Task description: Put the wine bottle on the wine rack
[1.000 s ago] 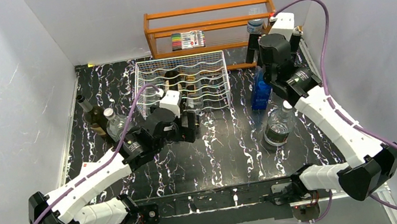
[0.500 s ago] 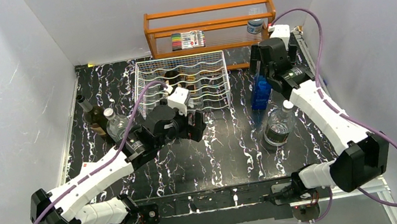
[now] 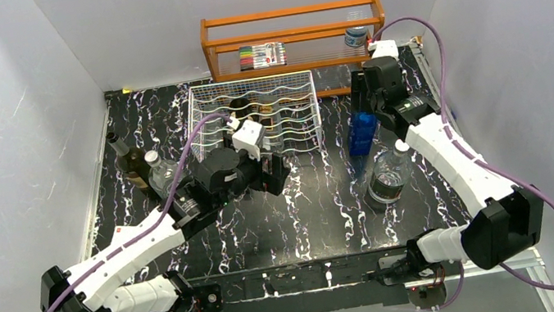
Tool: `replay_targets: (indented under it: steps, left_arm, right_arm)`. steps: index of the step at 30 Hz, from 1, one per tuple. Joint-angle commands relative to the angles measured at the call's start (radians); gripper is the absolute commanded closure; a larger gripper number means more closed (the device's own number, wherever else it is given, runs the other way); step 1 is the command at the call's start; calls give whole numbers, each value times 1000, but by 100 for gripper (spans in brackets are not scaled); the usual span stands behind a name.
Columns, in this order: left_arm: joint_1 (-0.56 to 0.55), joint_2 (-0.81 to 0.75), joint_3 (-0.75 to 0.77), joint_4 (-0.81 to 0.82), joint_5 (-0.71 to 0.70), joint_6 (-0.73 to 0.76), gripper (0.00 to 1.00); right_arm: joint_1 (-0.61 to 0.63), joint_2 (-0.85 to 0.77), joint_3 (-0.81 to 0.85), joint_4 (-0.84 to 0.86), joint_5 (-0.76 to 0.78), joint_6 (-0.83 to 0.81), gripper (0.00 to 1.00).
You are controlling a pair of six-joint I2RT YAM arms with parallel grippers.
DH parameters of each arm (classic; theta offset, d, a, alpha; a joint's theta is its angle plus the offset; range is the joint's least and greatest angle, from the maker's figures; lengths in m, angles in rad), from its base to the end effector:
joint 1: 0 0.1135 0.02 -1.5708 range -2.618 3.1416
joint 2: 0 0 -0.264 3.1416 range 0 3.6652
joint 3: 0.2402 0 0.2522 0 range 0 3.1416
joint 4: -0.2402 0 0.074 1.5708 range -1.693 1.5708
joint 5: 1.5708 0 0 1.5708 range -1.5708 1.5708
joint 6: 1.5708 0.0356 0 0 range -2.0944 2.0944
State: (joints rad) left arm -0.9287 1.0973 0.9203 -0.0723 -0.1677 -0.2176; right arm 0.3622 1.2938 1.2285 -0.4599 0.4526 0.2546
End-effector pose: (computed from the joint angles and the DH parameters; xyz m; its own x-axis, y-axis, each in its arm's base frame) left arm 0.1587 -0.2023 0.3375 -0.2938 0.0375 -0.9551 0.6445 0.7457 -0.1690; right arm 0.2747 0.0874 0.3582 -0.4449 0.0736 -0.8926 0.1521 0.9883 0.0057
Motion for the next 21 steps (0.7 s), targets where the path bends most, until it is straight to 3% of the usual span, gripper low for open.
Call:
replay_targets:
  steps: [1, 10, 21]
  left_arm:
    - [1, -46, -40, 96, 5, 30, 2]
    - [0, -38, -76, 134, -25, 2, 2]
    - [1, 32, -128, 204, 185, 38, 2]
  right_arm:
    - [0, -86, 22, 35, -101, -21, 67]
    - [1, -159, 73, -83, -433, 14, 70]
    - [1, -260, -22, -28, -707, 86, 70]
